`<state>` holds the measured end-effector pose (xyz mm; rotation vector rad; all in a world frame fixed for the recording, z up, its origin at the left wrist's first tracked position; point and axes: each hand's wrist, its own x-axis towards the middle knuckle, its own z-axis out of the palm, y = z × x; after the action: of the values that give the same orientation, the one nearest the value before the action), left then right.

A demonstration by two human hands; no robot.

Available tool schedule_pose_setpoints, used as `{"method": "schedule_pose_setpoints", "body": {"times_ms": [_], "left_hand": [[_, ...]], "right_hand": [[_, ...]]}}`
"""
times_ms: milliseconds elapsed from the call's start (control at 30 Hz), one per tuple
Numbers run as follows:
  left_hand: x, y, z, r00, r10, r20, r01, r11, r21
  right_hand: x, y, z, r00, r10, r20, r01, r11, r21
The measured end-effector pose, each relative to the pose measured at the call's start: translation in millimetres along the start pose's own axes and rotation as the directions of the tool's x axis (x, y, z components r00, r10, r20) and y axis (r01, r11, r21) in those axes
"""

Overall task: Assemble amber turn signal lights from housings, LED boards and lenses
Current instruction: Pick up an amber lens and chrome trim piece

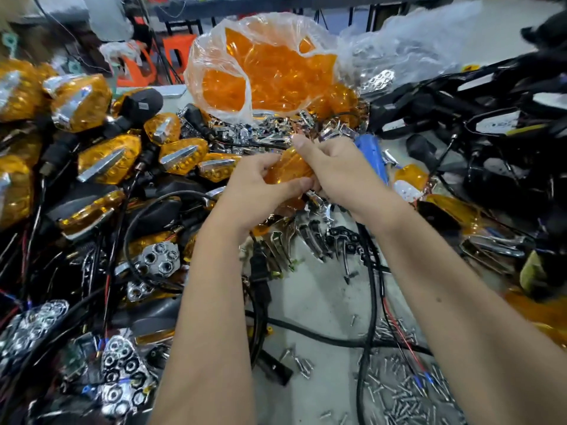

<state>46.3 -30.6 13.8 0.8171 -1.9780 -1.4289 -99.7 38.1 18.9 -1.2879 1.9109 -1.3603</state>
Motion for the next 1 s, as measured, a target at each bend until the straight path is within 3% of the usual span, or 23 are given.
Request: {"method": "schedule_pose_setpoints", "body": {"times_ms": [133, 267, 333, 400, 533, 633, 733, 833, 900, 1000], "left_hand": [[-2, 1, -2, 0.999, -0.026, -0.033, 0.024, 0.997, -0.068], [-2, -1, -7, 0.994, -0.072, -0.078, 0.065, 0.993, -0.096], [-1, -3, -10, 0.976, -0.126, -0.175, 0.104, 0.986, -0.130], [1, -3, -12, 0.945, -0.182, -0.272, 0.122, 0.967, -0.222], [2, -1, -11, 0.932, -0.218, -0.289, 0.118, 0.937, -0.328], [2, 0, -8, 0.933, -0.232, -0.276, 0.126, 0.927, -0.353], [2, 0, -7, 0.927, -0.243, -0.285, 0.130, 0.922, -0.366], [1, 0, -7, 0.927, -0.255, -0.277, 0.136, 0.912, -0.387], [0, 0, -7, 0.932, -0.243, -0.268, 0.130, 0.917, -0.378], [-2, -1, -5, 0.941, -0.217, -0.261, 0.110, 0.922, -0.372]], "right_hand": [[2, 3, -4, 0.998, 0.055, -0.004, -0.055, 0.998, 0.008], [3, 7, -10, 0.981, 0.190, -0.046, -0.172, 0.951, 0.257], [2, 7, -16, 0.955, 0.286, -0.078, -0.234, 0.887, 0.398], [1, 9, -20, 0.945, 0.316, -0.086, -0.257, 0.879, 0.402], [-2, 11, -18, 0.972, 0.224, -0.072, -0.216, 0.971, 0.100], [-3, 8, -11, 0.990, 0.132, 0.057, -0.121, 0.980, -0.158], [2, 8, -7, 0.998, 0.056, 0.009, -0.049, 0.929, -0.368], [4, 12, -2, 1.000, 0.005, -0.028, -0.021, 0.795, -0.606], [2, 12, 0, 1.000, 0.008, 0.000, -0.006, 0.737, -0.676], [0, 16, -9, 0.999, 0.030, 0.010, -0.016, 0.755, -0.656]]}}
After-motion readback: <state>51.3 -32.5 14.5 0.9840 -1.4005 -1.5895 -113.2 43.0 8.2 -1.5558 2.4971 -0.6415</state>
